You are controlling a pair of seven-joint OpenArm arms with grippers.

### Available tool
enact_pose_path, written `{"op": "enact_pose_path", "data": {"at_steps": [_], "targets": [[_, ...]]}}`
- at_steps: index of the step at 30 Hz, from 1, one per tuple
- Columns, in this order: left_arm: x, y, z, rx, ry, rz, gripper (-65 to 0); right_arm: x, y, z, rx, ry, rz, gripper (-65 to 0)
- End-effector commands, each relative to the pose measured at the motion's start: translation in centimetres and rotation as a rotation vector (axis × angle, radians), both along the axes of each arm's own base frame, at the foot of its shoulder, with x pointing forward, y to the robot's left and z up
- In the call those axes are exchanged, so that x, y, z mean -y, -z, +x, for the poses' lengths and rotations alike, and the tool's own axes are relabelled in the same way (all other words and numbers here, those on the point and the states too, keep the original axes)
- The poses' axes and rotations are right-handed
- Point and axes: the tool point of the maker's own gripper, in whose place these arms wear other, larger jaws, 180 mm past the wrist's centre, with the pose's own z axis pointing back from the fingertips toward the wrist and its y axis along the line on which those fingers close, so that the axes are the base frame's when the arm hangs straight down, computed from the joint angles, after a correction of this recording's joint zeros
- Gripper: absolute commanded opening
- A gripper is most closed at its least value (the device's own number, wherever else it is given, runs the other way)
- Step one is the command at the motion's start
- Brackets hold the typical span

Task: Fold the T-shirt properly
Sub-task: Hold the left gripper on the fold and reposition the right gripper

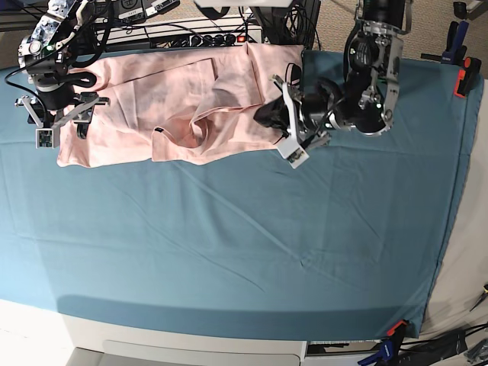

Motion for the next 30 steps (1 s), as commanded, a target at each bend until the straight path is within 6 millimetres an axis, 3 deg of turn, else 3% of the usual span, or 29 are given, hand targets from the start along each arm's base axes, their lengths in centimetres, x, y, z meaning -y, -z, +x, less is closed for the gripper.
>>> {"op": "enact_pose_path", "data": {"at_steps": [1,8,14,20,26,30], "targets": [[0.5,-1.2,0.7,0.041,-0.012,-0.035,-65.0,0.2,-1.1,0.5,0.041,-0.008,-0.02,-31.5],[0.2,0.1,0.2,0.034,-0.042,0.001,-65.0,0.2,-1.1,0.6,0.044,-0.008,-0.02,-31.5],[1.5,0.5,-1.3,-0.024,-0.07,-0.042,-65.0,0.2,-1.3,0.7,0.051,-0.011,-0.021,-31.5],[5.7,-0.5,-3.2,-0.034,0.006,-0.105,-65.0,0.2,-1.5,0.8,0.066,-0.014,-0.022,-31.5],[12.4,-2.4,-6.4,0.021,0.165,-0.142,-65.0,0.2,-1.4,0.8,0.065,-0.014,-0.022,-31.5],[14.4,-3.6,-6.6,0.11,0.249,-0.138,-65.0,0.2,-1.4,0.8,0.064,-0.014,-0.023,-31.5]]}}
